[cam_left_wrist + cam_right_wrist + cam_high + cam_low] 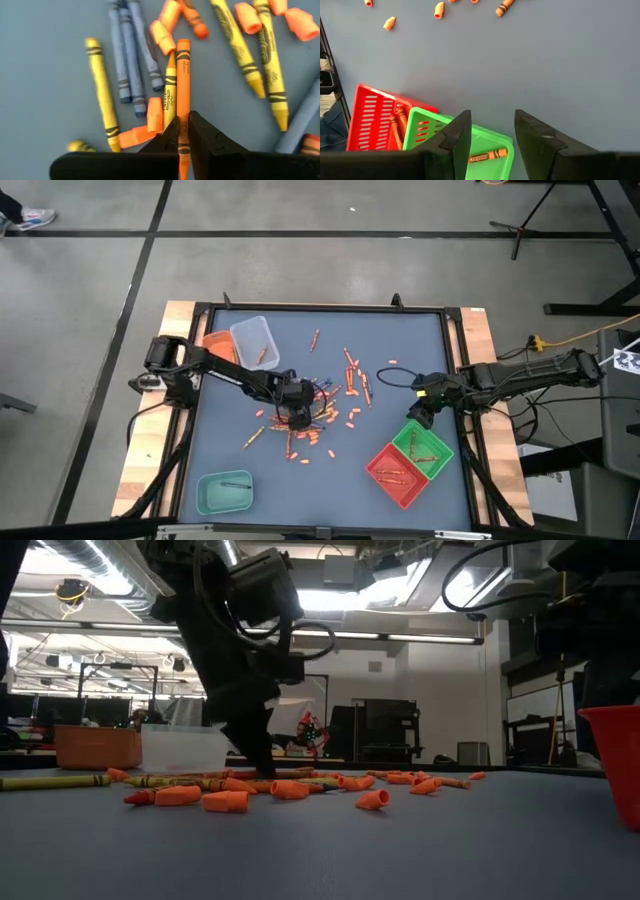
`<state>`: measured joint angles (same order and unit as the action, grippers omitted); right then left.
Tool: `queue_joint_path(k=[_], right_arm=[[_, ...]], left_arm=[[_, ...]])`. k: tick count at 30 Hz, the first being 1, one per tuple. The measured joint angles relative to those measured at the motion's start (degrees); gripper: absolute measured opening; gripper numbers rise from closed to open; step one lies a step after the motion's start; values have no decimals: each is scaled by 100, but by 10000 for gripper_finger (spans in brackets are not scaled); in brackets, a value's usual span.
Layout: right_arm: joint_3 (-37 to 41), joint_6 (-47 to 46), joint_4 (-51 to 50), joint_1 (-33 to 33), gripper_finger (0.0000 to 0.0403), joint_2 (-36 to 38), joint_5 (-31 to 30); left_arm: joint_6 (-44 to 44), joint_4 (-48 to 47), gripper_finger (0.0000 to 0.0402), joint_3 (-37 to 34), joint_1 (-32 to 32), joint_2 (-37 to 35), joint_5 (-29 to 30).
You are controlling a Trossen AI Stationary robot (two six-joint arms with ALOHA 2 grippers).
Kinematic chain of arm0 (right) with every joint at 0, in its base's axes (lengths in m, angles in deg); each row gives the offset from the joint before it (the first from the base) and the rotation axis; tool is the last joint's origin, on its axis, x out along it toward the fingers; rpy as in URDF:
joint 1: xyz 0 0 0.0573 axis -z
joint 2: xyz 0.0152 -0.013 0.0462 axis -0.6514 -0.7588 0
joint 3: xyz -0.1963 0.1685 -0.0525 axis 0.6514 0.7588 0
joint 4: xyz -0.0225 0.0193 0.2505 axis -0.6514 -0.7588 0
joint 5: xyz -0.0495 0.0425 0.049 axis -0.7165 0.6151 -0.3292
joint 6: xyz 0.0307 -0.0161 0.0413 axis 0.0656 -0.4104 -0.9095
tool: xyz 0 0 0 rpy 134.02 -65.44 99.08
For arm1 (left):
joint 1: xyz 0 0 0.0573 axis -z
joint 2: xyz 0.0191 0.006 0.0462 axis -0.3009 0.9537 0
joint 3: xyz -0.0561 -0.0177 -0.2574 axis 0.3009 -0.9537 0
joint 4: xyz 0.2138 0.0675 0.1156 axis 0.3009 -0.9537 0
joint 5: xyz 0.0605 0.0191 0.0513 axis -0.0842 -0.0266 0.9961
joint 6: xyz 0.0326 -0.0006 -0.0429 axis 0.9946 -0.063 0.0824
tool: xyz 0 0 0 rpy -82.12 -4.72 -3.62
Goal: Sort crayons
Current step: Put the orange crayon into the transparent bin
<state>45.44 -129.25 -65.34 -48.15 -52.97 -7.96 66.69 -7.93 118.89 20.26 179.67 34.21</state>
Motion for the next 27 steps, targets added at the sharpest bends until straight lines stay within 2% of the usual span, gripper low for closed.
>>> queue_joint_path(k=[9, 17, 27], right_arm=[[0, 129, 15, 4, 147, 2, -334], [0, 264, 40, 4, 147, 2, -905], [0, 268, 50, 2, 147, 0, -1400]], left_arm=[[414, -595, 5, 7, -474, -1001, 48], [435, -1501, 7, 17, -1213, -1806, 516], [435, -2588, 8, 17, -2138, -2118, 746]])
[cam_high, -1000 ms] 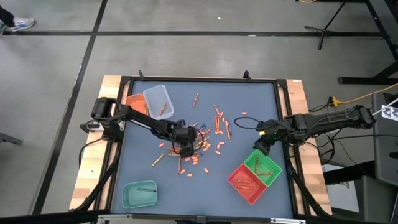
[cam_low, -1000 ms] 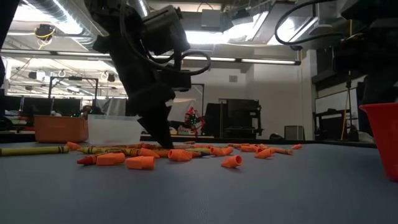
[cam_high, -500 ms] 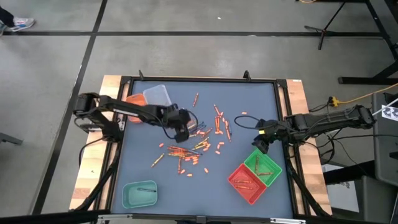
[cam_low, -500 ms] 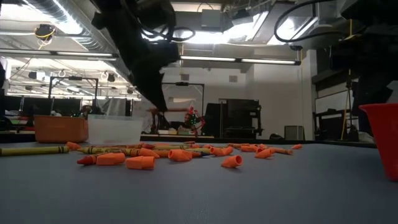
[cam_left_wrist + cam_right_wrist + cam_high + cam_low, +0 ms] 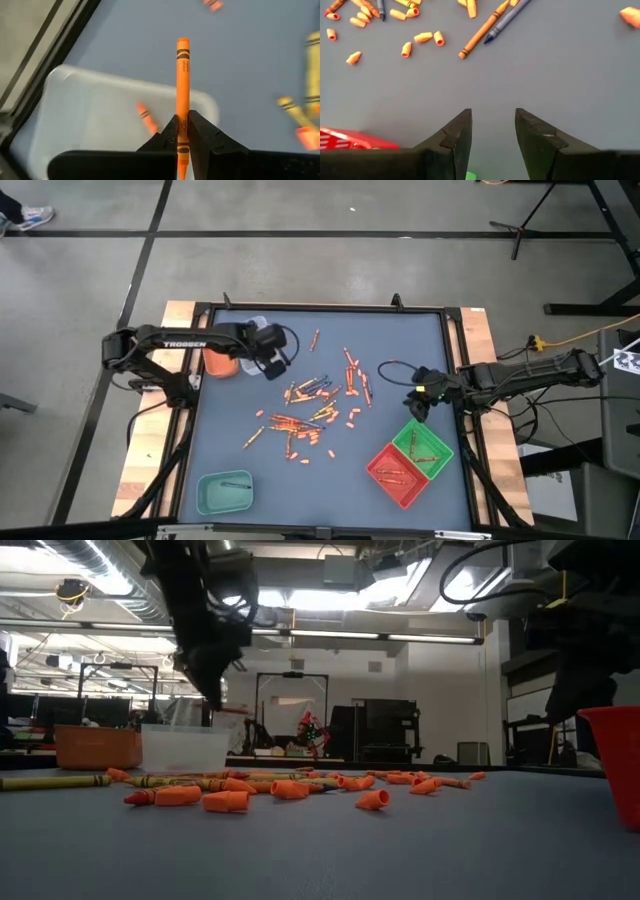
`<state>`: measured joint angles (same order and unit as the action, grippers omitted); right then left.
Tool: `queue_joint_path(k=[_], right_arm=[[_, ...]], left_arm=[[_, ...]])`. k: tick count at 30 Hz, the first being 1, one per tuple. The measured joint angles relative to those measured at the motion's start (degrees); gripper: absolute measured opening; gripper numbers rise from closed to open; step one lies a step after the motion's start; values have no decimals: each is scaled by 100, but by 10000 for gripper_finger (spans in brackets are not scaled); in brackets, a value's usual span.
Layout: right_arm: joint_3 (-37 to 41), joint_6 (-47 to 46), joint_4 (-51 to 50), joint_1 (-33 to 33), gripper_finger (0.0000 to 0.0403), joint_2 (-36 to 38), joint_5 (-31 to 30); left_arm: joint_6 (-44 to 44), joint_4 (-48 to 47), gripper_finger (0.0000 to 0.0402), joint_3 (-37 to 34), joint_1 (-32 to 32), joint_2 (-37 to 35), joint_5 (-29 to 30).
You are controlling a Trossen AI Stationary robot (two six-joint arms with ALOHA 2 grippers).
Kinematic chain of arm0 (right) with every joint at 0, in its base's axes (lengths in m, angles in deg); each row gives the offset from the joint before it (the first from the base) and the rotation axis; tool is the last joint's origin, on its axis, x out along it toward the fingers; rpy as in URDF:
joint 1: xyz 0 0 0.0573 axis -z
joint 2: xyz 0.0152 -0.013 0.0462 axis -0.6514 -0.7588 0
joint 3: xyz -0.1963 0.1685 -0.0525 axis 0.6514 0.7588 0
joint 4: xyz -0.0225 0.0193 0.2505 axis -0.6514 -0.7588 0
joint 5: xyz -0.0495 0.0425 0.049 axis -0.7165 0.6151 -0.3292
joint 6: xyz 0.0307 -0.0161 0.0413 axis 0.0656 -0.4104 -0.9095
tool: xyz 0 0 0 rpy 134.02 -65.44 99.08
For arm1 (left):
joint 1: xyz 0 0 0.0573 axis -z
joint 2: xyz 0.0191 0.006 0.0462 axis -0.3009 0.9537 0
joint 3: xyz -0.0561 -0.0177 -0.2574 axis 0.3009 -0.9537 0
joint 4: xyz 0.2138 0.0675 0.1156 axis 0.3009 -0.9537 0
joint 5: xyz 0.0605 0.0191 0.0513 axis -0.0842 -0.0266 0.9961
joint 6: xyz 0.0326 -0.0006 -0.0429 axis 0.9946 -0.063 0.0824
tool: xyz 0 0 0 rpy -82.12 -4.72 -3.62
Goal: Sort crayons
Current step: Put the orange crayon into the transparent bin, then put the yellow crayon into the orange bin
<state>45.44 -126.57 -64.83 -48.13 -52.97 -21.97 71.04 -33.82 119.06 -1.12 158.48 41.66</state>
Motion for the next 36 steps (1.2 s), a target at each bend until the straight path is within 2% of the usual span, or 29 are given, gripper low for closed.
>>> queue_joint_path(k=[7, 13, 29, 36], right_arm=[[0, 1, -1, 0, 147, 0, -218], [0, 1, -1, 0, 147, 0, -218], [0, 1, -2, 0, 147, 0, -218], [0, 1, -2, -2, 147, 0, -218]], left_arm=[[0, -576, 8, 0, -468, 0, 129], [0, -644, 12, 0, -627, 0, 131], [-26, -636, 89, 0, -623, 0, 129], [-55, -597, 109, 0, -621, 0, 121]])
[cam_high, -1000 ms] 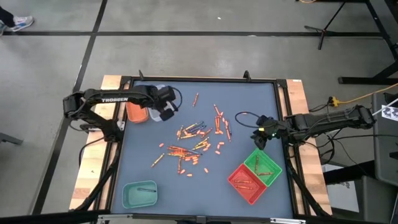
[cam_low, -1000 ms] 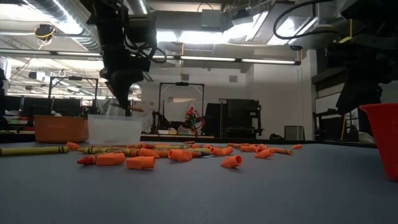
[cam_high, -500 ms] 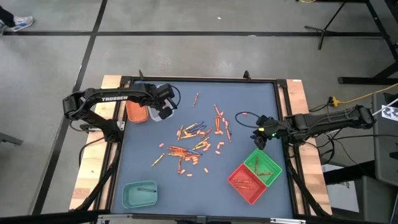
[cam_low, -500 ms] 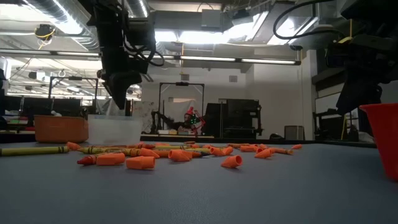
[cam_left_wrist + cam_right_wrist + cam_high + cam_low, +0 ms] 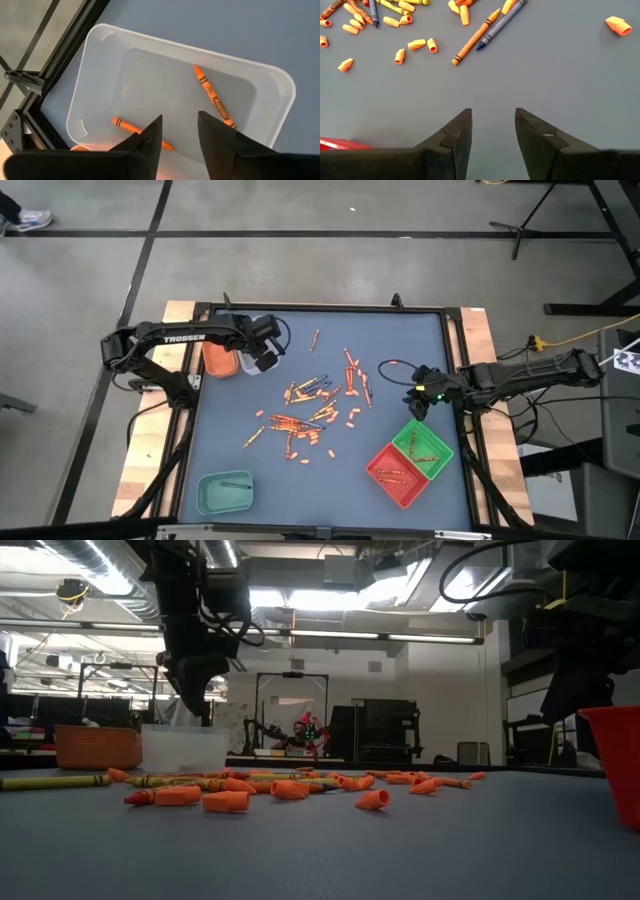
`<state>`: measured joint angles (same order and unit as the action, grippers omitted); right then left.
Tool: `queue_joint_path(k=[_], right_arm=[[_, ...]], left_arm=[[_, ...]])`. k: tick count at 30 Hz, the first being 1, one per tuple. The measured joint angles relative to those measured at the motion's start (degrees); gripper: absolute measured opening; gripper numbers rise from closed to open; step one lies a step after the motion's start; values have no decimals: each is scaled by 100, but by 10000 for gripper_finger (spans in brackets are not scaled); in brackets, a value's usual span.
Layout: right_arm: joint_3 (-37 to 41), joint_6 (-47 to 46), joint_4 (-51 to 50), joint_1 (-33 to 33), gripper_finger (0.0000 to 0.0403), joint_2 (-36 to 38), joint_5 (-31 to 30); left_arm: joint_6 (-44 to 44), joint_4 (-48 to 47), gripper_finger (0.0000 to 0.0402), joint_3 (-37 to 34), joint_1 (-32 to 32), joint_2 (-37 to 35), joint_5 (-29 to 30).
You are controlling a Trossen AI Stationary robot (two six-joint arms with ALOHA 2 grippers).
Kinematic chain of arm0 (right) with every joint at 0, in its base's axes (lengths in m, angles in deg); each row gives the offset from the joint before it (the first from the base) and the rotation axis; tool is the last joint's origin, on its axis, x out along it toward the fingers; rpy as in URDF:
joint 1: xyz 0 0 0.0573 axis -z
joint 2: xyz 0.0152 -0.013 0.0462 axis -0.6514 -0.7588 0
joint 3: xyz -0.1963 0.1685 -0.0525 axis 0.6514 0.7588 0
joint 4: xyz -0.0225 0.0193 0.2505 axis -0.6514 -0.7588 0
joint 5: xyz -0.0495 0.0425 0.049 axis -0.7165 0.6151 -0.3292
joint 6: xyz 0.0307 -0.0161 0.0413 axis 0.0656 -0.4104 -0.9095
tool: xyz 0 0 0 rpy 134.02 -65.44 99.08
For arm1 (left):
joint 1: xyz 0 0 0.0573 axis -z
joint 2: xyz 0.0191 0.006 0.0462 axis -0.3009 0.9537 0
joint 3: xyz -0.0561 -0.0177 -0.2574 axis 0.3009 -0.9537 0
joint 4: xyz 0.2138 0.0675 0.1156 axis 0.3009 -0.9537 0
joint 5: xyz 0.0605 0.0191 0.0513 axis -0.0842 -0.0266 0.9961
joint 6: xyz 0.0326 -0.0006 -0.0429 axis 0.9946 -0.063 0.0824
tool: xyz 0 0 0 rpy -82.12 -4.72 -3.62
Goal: Sort crayons
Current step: Put the yellow crayon into the orange bin
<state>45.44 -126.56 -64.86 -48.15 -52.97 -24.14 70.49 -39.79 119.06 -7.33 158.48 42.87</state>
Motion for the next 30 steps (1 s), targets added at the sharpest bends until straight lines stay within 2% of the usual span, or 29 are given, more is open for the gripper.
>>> queue_joint_path(k=[5, 13, 19, 23, 30], right_arm=[[0, 0, 0, 0, 147, 0, 0], [0, 0, 0, 0, 147, 0, -2], [0, 0, 0, 0, 147, 0, -2], [0, 0, 0, 0, 147, 0, -2], [0, 0, 0, 0, 147, 0, -4]], left_arm=[[-6, 337, 110, 0, 112, 2, -1], [33, 1330, 93, 0, 643, 2, -66], [55, 2007, 82, 0, 1148, 2, -701], [55, 2148, 76, 0, 1555, 2, -990], [50, 2143, 67, 0, 2276, 5, -993]])
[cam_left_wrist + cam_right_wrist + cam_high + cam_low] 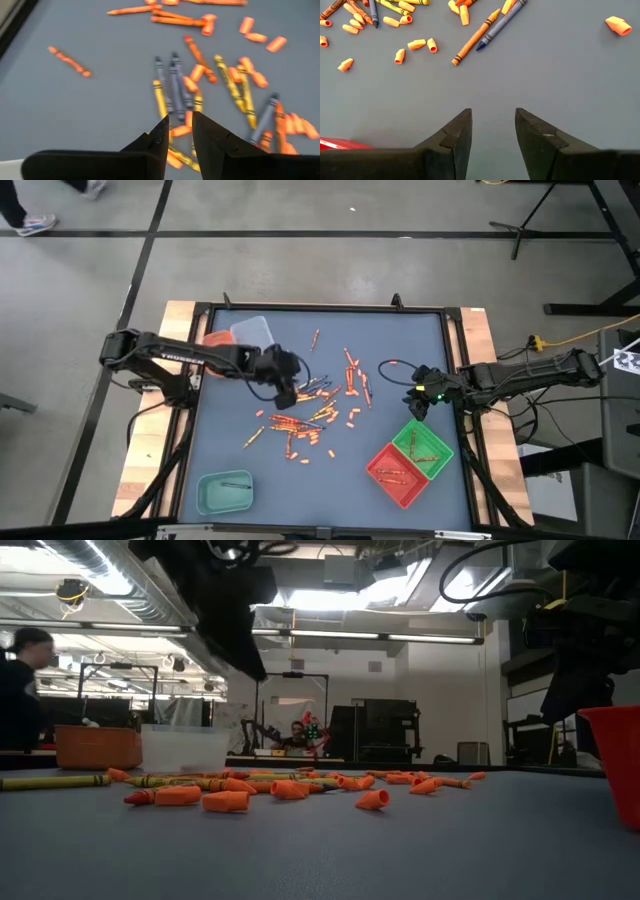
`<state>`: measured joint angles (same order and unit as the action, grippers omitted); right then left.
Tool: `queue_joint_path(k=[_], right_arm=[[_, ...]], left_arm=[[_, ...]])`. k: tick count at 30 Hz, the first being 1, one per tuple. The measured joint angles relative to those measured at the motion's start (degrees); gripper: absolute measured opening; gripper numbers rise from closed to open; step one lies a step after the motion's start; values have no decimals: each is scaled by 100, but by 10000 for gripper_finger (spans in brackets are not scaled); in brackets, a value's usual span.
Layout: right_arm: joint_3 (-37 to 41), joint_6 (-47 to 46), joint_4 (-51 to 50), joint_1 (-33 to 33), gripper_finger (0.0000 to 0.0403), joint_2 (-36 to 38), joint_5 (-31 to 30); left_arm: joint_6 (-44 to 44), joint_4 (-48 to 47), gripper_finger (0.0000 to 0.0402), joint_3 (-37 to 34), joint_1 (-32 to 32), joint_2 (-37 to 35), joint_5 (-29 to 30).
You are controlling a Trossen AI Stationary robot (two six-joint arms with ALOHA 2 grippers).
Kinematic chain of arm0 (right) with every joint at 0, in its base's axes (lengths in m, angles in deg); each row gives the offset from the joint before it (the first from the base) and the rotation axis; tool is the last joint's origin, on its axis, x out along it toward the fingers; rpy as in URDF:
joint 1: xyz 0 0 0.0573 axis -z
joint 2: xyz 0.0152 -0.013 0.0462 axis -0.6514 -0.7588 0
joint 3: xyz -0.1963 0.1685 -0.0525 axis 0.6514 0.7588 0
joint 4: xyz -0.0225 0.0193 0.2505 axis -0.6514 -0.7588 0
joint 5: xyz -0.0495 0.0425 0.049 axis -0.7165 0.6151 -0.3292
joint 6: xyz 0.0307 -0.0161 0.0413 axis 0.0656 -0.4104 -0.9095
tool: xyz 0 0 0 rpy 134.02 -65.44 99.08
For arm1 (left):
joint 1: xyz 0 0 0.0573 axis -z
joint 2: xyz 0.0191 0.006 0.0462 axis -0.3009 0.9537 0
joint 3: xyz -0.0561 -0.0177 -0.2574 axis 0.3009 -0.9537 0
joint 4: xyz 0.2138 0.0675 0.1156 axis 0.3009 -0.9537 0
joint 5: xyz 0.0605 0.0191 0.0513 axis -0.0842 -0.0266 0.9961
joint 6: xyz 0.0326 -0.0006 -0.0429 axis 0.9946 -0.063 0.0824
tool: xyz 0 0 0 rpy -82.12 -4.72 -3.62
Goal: Sort crayons
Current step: Put the yellow crayon into the orange bin
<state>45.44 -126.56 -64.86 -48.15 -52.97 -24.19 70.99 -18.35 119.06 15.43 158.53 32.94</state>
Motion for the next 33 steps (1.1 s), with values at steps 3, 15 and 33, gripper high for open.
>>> queue_joint_path(k=[3, 15, 33], right_arm=[[0, 0, 2, 0, 147, 0, 0], [0, 1, 13, 0, 147, 0, 2], [0, 0, 48, 0, 147, 0, 2]], left_arm=[[-9, 53, 65, 0, 258, 84, 44], [-42, 255, 64, 4, 664, 1235, 64], [-149, 369, 64, 19, 537, 2200, -14]])
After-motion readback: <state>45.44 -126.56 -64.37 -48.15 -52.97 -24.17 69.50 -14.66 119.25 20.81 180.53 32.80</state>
